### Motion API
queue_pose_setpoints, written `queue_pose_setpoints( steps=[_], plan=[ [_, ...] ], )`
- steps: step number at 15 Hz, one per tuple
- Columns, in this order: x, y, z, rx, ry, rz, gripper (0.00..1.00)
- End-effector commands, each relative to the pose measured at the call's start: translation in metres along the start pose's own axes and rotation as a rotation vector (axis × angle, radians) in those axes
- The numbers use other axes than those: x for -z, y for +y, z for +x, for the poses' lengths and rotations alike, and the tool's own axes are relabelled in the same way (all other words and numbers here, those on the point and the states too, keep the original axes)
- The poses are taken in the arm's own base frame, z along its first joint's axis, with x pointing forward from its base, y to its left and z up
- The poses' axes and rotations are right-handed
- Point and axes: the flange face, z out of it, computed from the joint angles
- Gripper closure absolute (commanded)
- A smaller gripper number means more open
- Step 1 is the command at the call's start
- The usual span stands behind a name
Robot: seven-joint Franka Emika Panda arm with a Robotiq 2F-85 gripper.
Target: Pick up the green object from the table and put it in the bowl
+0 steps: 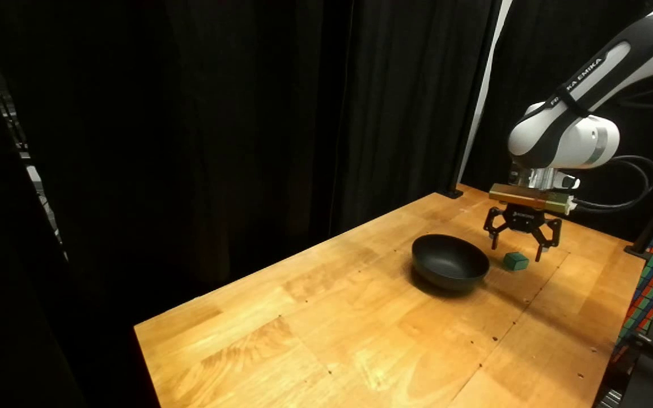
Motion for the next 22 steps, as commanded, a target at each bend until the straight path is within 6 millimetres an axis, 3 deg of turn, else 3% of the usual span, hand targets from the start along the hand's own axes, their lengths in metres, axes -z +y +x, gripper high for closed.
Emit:
queue_pose_setpoints(
  steps=[1, 8, 9, 10, 17, 20, 22],
  plan=[
    [-0.006, -0.007, 0.007, -0.102, 0.045, 0.041, 0.0],
    [-0.027, -0.001, 0.022, -0.259, 0.129, 0.067, 0.0],
    [-0.029, 0.0, 0.023, -0.273, 0.13, 0.071, 0.25],
    [-0.03, 0.001, 0.023, -0.285, 0.127, 0.073, 0.26],
    [-0.007, 0.003, 0.015, -0.335, 0.099, 0.102, 0.8],
    [0.024, 0.0, 0.003, -0.325, 0.065, 0.163, 0.83],
    [0.054, -0.007, -0.019, -0.313, -0.032, 0.24, 0.83]
  ],
)
